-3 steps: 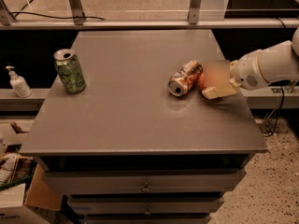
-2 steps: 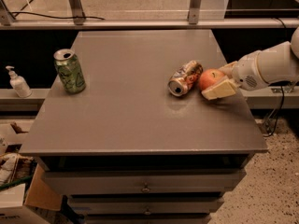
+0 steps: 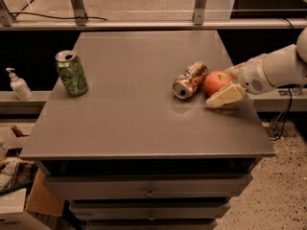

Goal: Move apple near orange can

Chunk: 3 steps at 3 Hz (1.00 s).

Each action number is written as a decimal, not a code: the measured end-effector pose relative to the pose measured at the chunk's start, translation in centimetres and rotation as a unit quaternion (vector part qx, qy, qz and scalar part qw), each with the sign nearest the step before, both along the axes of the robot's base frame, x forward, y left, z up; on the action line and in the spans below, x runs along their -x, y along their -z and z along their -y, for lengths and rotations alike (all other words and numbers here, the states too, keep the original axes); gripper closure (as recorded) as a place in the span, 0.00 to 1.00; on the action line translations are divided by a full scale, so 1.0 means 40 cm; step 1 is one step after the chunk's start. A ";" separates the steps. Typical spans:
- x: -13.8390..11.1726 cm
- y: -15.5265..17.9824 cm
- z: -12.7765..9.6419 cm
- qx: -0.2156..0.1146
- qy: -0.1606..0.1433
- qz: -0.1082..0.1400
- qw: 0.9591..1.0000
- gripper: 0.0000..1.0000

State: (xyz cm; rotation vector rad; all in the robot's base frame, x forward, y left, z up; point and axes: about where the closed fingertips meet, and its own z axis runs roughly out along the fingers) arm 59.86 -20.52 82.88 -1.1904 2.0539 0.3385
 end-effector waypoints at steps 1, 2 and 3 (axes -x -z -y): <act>-0.007 -0.007 0.009 -0.002 0.006 0.000 1.000 0.00; -0.022 -0.030 0.041 -0.001 0.019 0.007 1.000 0.00; -0.038 -0.074 0.132 0.006 0.039 0.024 0.999 0.00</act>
Offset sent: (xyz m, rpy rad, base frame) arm 0.0173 -0.0402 0.0278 0.0005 -0.0398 -0.0853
